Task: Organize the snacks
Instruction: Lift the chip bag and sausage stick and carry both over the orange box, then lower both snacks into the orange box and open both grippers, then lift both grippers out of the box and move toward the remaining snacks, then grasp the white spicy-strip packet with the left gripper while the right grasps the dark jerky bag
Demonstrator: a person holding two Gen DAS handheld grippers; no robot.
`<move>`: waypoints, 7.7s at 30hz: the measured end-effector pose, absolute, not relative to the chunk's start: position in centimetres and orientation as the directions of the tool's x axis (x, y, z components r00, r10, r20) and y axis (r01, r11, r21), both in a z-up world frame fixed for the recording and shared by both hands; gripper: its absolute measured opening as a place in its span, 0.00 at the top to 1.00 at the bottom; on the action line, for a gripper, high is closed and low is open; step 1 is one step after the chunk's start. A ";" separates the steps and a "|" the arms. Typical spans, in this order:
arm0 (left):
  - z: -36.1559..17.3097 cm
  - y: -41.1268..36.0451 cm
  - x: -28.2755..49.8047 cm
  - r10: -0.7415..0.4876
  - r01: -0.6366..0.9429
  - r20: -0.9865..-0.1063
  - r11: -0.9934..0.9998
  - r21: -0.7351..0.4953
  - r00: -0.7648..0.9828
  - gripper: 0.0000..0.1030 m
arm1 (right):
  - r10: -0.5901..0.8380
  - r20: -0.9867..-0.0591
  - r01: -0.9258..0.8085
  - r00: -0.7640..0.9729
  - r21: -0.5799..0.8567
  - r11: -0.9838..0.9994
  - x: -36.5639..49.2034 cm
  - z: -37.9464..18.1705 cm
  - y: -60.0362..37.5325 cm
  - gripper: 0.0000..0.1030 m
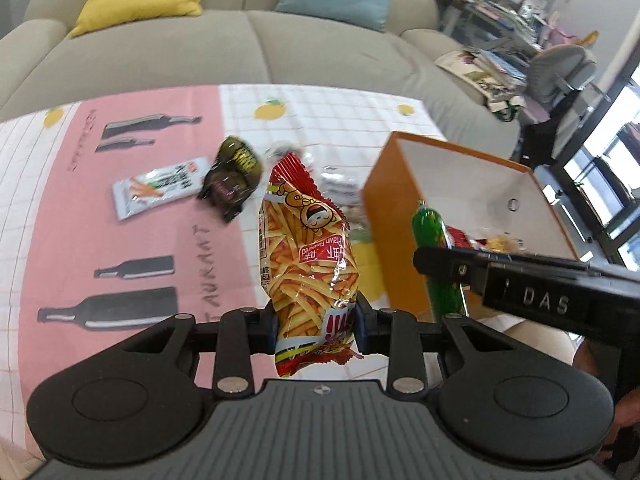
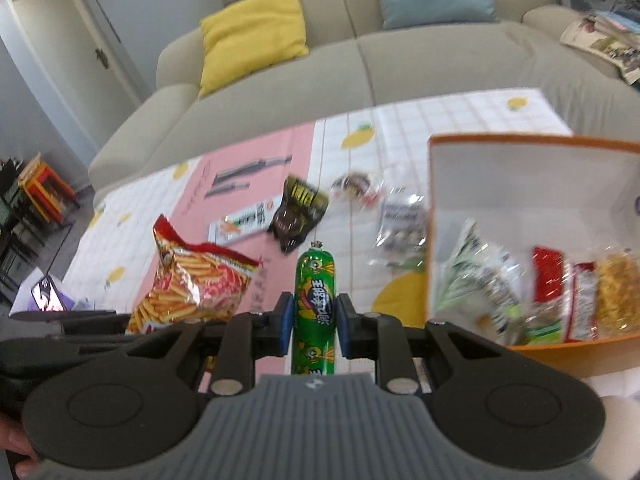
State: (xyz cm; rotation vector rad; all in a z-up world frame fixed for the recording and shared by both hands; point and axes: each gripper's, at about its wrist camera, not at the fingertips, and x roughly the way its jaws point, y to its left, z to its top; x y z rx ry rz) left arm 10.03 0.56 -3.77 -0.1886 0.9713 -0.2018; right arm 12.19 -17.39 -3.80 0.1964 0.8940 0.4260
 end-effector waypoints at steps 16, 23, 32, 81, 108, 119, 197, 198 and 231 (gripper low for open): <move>0.3 -8.3 13.6 -0.358 0.339 -0.734 0.923 -0.183 0.577 0.65 | 0.309 -0.692 -0.157 0.653 0.276 0.948 13.3 -1.1 -24.9 0.81; 0.2 -11.8 16.6 -0.403 0.429 -0.757 0.885 -0.179 0.514 0.65 | 0.272 -0.731 -0.038 0.626 0.319 0.947 15.3 -2.5 -28.9 0.81; -2.2 -14.2 21.1 -0.384 0.504 -0.846 0.848 -0.165 0.369 0.65 | 0.295 -0.791 0.094 0.537 0.403 0.910 18.1 -6.0 -32.3 0.81; -9.8 -20.1 28.5 -0.128 0.652 -0.967 0.757 0.049 0.221 0.48 | 0.338 -0.854 0.157 0.395 0.425 0.891 24.9 -13.2 -33.1 0.80; -5.1 -15.3 24.8 -0.249 0.504 -0.908 0.862 -0.050 0.336 0.53 | 0.293 -0.885 0.134 0.362 0.360 0.923 25.1 -13.1 -31.5 0.78; -3.9 -12.8 22.3 -0.252 0.451 -0.898 0.890 -0.069 0.360 0.53 | 0.281 -0.905 0.129 0.320 0.336 0.933 25.2 -14.5 -29.7 0.83; -14.4 12.6 25.9 -0.062 0.279 -0.838 0.954 0.111 0.543 0.25 | 0.296 -0.803 -0.233 0.517 0.201 0.952 27.0 -15.2 -2.1 0.31; -14.7 12.9 26.1 -0.064 0.278 -0.837 0.955 0.107 0.544 0.25 | 0.292 -0.806 -0.223 0.515 0.203 0.953 27.5 -15.5 -1.7 0.31; -17.0 12.3 28.3 -0.066 0.156 -0.922 0.988 -0.007 0.381 0.29 | 0.265 -0.853 -0.233 0.449 0.174 0.957 28.0 -17.9 -2.3 0.55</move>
